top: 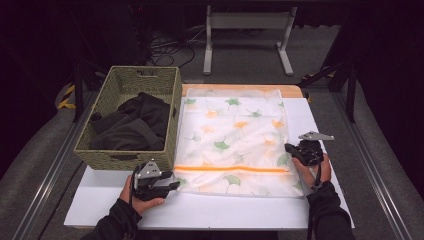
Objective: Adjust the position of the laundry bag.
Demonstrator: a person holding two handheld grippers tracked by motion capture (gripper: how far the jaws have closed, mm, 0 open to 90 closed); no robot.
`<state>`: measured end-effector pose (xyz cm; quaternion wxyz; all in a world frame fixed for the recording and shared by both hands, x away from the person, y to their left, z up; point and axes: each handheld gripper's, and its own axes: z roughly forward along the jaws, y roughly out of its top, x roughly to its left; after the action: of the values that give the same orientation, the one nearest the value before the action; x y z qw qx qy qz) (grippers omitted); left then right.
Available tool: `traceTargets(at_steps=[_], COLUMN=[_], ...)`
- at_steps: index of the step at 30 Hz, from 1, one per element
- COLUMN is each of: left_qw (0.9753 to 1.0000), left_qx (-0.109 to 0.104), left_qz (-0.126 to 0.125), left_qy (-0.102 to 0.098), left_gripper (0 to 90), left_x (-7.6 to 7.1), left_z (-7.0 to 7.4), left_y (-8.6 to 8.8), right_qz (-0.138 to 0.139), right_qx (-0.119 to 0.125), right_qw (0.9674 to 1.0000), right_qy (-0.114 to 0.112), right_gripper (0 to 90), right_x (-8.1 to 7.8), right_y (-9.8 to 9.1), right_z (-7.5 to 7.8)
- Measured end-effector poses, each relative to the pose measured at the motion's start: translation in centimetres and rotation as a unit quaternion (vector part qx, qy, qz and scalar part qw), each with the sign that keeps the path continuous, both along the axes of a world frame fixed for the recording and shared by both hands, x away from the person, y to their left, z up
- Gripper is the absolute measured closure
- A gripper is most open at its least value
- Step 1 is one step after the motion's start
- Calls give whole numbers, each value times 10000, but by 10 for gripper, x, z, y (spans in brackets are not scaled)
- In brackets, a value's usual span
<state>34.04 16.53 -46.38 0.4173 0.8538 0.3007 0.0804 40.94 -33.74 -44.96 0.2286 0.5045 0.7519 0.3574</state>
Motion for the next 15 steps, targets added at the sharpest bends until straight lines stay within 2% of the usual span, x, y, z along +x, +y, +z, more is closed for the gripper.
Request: traceTargets(at_steps=[4, 7, 10, 11, 12, 14, 15], left_qw=[10000, 9997, 9988, 9988, 9987, 9982, 9982], left_qx=[-32, 185, 364, 364, 386, 434, 395], left_qz=[-71, -148, -329, -329, -344, -403, -455], left_qy=[25, 19, -12, -12, -10, -20, -10], left_gripper=[457, 497, 689, 749, 749, 889, 897], left_x=[0, 1, 0, 0, 0, 2, 3], left_z=[0, -1, -1, -1, -2, -1, -1], left_y=[-7, -12, -13, -13, -12, -9, -7], right_qz=[38, 51, 76, 76, 85, 83, 69], right_qx=[42, 86, 97, 97, 94, 122, 131], right_qw=[10000, 9999, 9999, 9999, 9999, 9999, 9998], right_qy=[-26, -23, -66, -66, -73, -82, -101], right_gripper=[900, 900, 889, 889, 886, 848, 839], right_x=[-1, -1, -2, -2, -2, -3, -4], right_y=[0, -1, 0, 0, 0, -1, -1], right_z=[0, 1, 2, 2, 2, 2, 3])
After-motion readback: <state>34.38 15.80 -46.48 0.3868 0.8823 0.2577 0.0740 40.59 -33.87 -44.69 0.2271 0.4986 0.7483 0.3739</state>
